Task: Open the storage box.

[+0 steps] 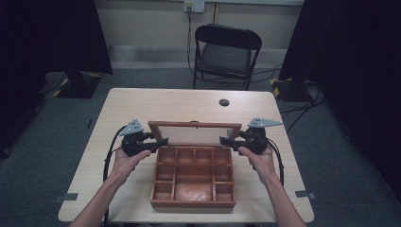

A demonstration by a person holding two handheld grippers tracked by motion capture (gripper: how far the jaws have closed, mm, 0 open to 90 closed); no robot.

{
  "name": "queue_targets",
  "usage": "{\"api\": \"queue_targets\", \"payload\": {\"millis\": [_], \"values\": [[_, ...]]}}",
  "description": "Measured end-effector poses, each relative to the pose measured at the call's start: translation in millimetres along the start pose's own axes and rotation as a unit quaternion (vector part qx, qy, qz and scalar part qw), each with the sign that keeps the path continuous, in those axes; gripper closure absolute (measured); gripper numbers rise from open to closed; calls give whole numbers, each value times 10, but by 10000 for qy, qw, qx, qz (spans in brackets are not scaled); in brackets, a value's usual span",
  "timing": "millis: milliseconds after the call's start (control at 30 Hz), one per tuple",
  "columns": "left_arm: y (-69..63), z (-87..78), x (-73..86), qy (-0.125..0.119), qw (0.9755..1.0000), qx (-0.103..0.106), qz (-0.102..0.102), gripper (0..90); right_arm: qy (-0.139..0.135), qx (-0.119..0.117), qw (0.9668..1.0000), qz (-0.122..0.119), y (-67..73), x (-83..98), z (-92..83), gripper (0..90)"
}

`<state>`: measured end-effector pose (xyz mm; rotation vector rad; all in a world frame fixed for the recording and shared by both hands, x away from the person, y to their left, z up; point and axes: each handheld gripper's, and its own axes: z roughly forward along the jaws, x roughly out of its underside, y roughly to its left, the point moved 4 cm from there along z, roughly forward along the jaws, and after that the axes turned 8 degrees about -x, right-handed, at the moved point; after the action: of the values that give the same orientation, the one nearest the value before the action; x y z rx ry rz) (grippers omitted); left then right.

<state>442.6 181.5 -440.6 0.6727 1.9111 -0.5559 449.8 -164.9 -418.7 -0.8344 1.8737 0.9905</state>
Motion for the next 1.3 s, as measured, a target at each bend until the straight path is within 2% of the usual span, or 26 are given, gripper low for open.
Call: {"api": "queue_targets", "payload": {"millis": [433,633,967,1300], "values": [[49,34,6,-36,9999,55,-125,545,7,-17,10000,65,-96,30,60,481],[59,69,18,5,9999,-51,-91,549,-19,47,10000,54,-123,35,85,484],[94,123,54,86,9998,-30,-164,553,-1,117,9999,52,-166,55,145,480],[139,164,64,38,9996,-45,-271,568,-14,164,9998,78,-242,70,186,502]]}}
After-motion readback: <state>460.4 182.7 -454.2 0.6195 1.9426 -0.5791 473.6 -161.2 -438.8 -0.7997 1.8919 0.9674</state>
